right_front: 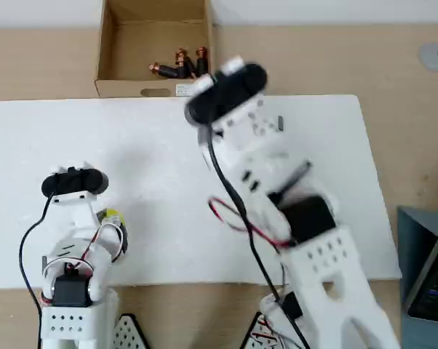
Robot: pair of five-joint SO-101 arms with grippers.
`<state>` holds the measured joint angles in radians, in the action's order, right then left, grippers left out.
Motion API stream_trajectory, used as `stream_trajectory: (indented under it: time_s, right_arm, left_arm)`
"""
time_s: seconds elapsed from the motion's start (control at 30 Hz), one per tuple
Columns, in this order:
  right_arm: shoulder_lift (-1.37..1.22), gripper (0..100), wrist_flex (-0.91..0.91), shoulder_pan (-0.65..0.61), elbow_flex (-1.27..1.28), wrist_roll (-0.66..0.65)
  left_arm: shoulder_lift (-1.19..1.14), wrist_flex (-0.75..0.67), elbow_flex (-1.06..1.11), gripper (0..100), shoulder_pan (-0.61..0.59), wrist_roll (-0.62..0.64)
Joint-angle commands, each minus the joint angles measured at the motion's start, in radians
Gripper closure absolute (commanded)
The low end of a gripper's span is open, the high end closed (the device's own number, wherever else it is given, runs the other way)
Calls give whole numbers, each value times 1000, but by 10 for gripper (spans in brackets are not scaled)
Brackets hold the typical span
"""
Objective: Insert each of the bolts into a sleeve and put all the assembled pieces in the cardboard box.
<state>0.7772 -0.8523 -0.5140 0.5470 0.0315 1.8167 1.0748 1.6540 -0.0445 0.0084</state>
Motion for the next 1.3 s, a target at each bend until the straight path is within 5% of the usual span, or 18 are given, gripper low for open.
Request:
stream_trajectory:
  time_s: [0.0, 0.27, 0.53, 1.27]
  right_arm:
    - [-130, 990, 68, 15, -165, 2]
    - [-470, 990, 152, 19, -424, -2]
    - [-857, 990, 284, 44, -739, -158]
    - [-1797, 989, 265, 21, -1738, -448]
  left_arm:
    - [8, -18, -8, 998, -11, 0]
    - [8, -20, -8, 998, -28, 58]
    - [8, -20, -8, 997, -44, 61]
    - [8, -20, -8, 997, -44, 61]
